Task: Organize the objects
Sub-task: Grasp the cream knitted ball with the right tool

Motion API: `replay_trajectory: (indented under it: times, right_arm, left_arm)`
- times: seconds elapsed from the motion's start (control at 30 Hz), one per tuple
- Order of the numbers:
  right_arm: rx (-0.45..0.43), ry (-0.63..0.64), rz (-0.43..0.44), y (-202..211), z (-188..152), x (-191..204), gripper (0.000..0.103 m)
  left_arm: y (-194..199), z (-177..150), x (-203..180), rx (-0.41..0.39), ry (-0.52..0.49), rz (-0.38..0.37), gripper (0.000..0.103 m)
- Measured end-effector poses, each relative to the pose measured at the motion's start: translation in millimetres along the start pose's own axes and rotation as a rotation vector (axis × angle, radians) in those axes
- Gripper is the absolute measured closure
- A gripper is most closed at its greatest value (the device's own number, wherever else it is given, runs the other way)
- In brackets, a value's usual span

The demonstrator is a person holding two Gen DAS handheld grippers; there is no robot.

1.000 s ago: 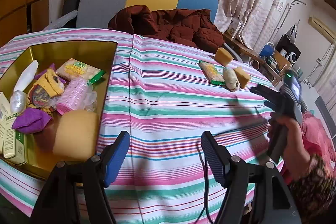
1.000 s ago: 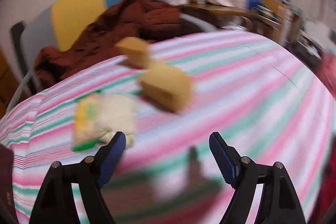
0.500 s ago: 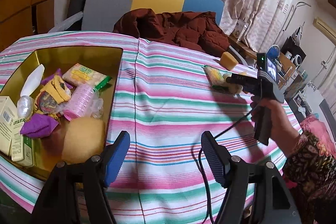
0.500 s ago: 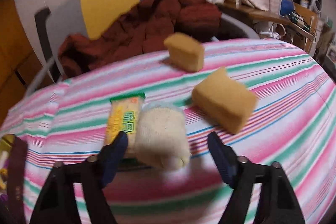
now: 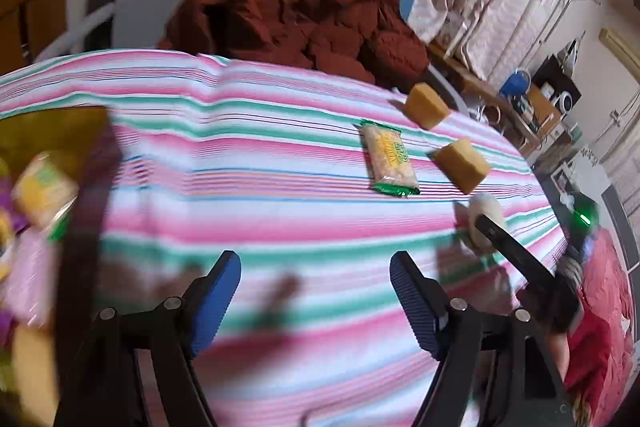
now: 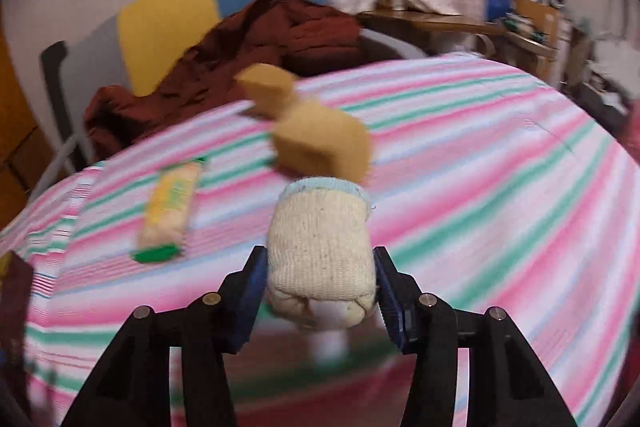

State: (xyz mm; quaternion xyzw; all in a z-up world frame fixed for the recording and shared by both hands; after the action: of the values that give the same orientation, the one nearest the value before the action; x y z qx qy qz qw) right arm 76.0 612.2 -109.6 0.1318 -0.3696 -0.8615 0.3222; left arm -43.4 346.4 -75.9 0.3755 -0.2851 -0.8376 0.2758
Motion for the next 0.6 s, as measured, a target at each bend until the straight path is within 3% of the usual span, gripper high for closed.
replay_trajectory:
  times: [0.23, 0.43, 0.6]
  right_arm:
    - [-0.032, -0.032, -0.024, 0, -2, -4, 0.050]
    - [-0.020, -0.044, 0.002, -4, -4, -6, 0.050]
    - [-0.014, -0.040, 0.003, -7, -5, -5, 0.050]
  left_arm:
    - [-83, 41, -28, 0.095, -0.070, 0.049, 0.024]
    - [-129, 69, -46, 0.103, -0.020, 0.023, 0.023]
    - [-162, 75, -55, 0.122, -0.089, 0.116, 0.022]
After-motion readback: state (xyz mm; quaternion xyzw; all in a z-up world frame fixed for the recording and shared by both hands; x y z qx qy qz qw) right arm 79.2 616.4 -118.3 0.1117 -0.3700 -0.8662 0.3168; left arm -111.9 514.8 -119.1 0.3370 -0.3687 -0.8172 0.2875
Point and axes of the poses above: each gripper's, at about its wrist camera, not at the fingertips, and y roughly against the way its jaws point, x to its left, z to its top, the point moved 3 cm from there along -y, roughly the way its jaws point, and after that the axes turned 13 degrees about -z, right-handed, at the moved point
